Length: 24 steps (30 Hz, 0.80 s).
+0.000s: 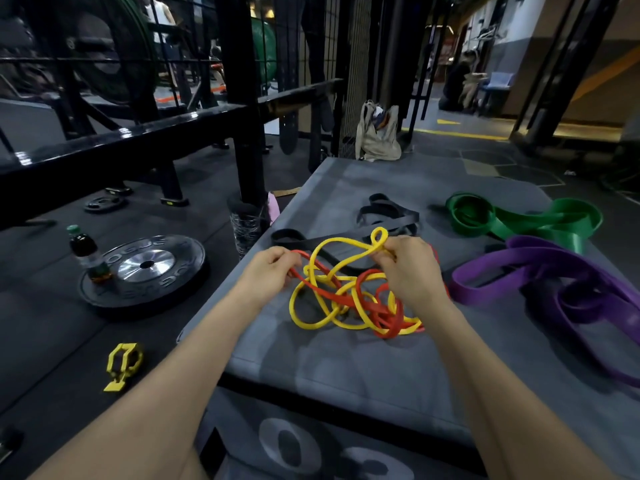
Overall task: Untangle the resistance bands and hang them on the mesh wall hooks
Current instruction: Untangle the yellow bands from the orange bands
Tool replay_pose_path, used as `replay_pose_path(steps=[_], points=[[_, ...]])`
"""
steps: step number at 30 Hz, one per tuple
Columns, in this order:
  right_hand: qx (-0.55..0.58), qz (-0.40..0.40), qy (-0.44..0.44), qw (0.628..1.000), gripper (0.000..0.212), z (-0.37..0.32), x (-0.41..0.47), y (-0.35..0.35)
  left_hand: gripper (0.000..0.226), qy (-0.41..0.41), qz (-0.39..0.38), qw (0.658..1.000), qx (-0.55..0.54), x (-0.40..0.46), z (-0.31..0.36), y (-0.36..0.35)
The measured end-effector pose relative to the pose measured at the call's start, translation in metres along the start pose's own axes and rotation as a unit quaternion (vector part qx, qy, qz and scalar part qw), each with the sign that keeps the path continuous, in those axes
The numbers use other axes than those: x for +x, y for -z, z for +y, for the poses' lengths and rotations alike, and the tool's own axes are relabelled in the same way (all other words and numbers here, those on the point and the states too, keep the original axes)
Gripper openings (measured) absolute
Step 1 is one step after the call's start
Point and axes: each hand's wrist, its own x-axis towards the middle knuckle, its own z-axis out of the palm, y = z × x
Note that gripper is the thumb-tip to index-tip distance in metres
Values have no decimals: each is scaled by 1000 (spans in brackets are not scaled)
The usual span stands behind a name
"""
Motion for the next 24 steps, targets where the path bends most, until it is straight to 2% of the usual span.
replay_pose_path(steps=[3, 5, 7, 10, 11, 12, 14, 17, 18, 20, 24], points=[[57, 21, -35, 998, 28, 2, 3, 7, 24, 16, -4, 999, -32, 0, 0, -1], [103, 23, -69, 992, 31, 6, 6, 10, 24, 26, -4, 998, -51, 1, 1, -2], [152, 19, -109, 982, 36, 7, 10, 12, 24, 34, -4, 993, -110, 0, 7, -7], [244, 2, -161, 956, 38, 5, 14, 18, 23, 77, -13, 968, -237, -3, 20, -19], [298, -3, -185, 936, 39, 3, 18, 22, 23, 88, -21, 962, -259, -4, 26, -22], [378, -7, -218, 900, 38, 0, 23, 28, 24, 95, -31, 960, -263, -4, 31, -25], [521, -15, -282, 805, 32, -9, 35, 49, 25, 103, -41, 957, -269, -2, 45, -25], [645, -27, -315, 696, 34, -16, 49, 91, 27, 117, -6, 946, -303, 5, 71, -16], [670, -19, -309, 674, 33, -17, 52, 105, 28, 116, 8, 943, -311, 8, 79, -12], [688, 13, -301, 660, 31, -24, 54, 131, 29, 107, 25, 942, -316, 11, 98, -4], [739, 119, -277, 602, 31, -35, 59, 178, 26, 106, 62, 928, -351, 26, 132, 13]])
